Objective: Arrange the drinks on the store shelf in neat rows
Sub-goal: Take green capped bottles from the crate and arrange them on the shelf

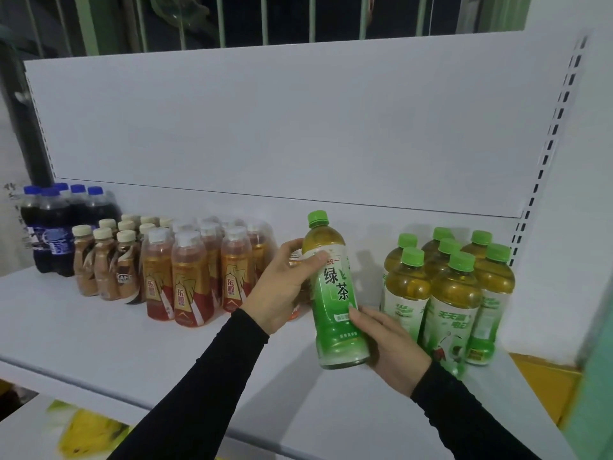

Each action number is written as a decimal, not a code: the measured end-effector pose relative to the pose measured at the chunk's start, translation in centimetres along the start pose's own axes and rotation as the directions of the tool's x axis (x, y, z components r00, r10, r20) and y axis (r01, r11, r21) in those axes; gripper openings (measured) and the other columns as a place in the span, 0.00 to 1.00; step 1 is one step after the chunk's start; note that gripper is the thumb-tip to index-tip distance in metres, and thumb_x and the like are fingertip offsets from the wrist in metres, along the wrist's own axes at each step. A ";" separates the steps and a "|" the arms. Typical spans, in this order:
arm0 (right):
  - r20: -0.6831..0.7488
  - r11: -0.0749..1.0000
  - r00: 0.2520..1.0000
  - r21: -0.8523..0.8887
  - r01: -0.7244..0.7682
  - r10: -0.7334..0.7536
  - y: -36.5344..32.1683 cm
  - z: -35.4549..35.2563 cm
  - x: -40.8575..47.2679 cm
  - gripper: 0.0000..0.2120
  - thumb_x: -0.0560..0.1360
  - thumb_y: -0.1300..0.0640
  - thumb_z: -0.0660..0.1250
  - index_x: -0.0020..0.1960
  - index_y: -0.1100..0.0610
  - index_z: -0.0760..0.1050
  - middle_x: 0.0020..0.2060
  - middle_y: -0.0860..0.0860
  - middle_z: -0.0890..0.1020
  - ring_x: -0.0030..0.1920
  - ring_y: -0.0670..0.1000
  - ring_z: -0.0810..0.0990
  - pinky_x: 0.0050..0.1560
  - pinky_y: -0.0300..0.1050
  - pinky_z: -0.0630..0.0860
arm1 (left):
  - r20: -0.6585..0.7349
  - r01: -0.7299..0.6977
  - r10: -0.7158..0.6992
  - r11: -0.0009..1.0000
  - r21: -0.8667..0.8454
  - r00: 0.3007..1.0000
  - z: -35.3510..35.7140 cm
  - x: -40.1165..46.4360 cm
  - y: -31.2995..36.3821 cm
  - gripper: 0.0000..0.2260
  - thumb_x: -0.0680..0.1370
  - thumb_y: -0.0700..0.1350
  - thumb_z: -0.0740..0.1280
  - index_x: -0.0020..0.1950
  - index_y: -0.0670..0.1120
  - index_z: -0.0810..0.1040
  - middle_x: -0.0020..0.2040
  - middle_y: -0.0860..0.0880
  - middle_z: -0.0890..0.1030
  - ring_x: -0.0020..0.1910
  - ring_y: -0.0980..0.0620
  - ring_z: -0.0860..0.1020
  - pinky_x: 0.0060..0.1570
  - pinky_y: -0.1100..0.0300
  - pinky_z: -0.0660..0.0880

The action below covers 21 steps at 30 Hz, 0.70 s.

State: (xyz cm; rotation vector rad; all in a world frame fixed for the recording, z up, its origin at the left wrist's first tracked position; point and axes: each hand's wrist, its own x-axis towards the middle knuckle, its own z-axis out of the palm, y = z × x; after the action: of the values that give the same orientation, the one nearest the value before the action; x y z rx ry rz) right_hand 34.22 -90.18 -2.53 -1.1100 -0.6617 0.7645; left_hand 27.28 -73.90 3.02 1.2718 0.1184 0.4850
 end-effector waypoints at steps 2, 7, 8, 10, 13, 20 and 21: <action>-0.025 0.976 0.999 -0.212 0.040 -0.047 0.3 -0.2 0.0 0.20 0.73 0.50 0.67 0.61 0.60 0.78 0.55 0.55 0.85 0.56 0.53 0.83 0.56 0.48 0.80 | -0.047 -0.016 0.016 1.000 -0.007 0.999 0.2 0.0 -0.2 0.22 0.76 0.42 0.73 0.68 0.45 0.71 0.43 0.44 0.85 0.35 0.49 0.83 0.32 0.58 0.79; -0.112 0.756 0.959 -0.641 0.131 -0.262 1.0 0.4 0.1 0.26 0.67 0.38 0.76 0.61 0.49 0.78 0.52 0.42 0.85 0.52 0.44 0.83 0.55 0.47 0.81 | -0.145 -0.118 0.123 0.992 0.040 0.982 1.0 0.1 -0.3 0.24 0.74 0.38 0.75 0.67 0.43 0.70 0.52 0.37 0.84 0.37 0.50 0.85 0.31 0.60 0.78; -0.151 0.767 0.947 -0.628 0.129 -0.283 1.0 0.6 0.2 0.24 0.68 0.43 0.77 0.60 0.49 0.78 0.50 0.42 0.85 0.51 0.44 0.83 0.54 0.47 0.81 | -0.152 -0.122 0.129 0.991 0.052 0.980 1.1 0.0 -0.3 0.24 0.74 0.38 0.75 0.66 0.43 0.70 0.53 0.38 0.83 0.37 0.51 0.85 0.31 0.61 0.78; -0.179 0.825 0.942 -0.546 0.145 -0.285 1.1 0.6 0.3 0.19 0.70 0.52 0.77 0.59 0.52 0.79 0.50 0.45 0.86 0.51 0.47 0.84 0.55 0.50 0.81 | -0.137 -0.108 0.115 0.992 0.059 0.984 1.4 -0.2 -0.1 0.22 0.75 0.38 0.74 0.66 0.42 0.71 0.52 0.39 0.83 0.36 0.53 0.85 0.30 0.62 0.78; -0.103 0.897 0.965 -0.404 0.181 -0.241 0.8 0.2 0.1 0.17 0.71 0.56 0.73 0.59 0.57 0.79 0.52 0.51 0.86 0.55 0.52 0.84 0.56 0.48 0.80 | -0.073 -0.065 0.067 0.997 0.034 0.995 0.9 -0.3 0.1 0.23 0.74 0.45 0.74 0.66 0.40 0.73 0.51 0.40 0.83 0.38 0.50 0.85 0.34 0.60 0.79; -0.032 0.988 0.999 -0.151 0.032 -0.037 0.7 0.1 -0.5 0.19 0.71 0.52 0.67 0.60 0.59 0.79 0.54 0.55 0.85 0.57 0.54 0.83 0.59 0.50 0.78 | -0.020 0.020 -0.021 0.999 -0.034 1.000 0.1 -0.4 -0.5 0.24 0.70 0.46 0.74 0.64 0.43 0.74 0.45 0.44 0.84 0.38 0.48 0.83 0.34 0.55 0.79; -0.037 0.973 0.997 -0.220 0.062 -0.072 0.8 0.2 -0.5 0.19 0.72 0.51 0.67 0.60 0.58 0.79 0.54 0.53 0.85 0.57 0.53 0.83 0.60 0.49 0.79 | -0.047 0.013 -0.014 0.999 -0.033 0.999 0.2 -0.4 -0.5 0.24 0.70 0.45 0.75 0.63 0.43 0.74 0.45 0.45 0.84 0.37 0.48 0.83 0.33 0.56 0.79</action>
State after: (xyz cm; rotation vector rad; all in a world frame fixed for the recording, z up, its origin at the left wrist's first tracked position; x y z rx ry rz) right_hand 33.65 -90.32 -3.25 -1.2953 -0.7549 0.6171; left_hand 27.18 -74.38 2.56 1.2274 0.1579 0.5035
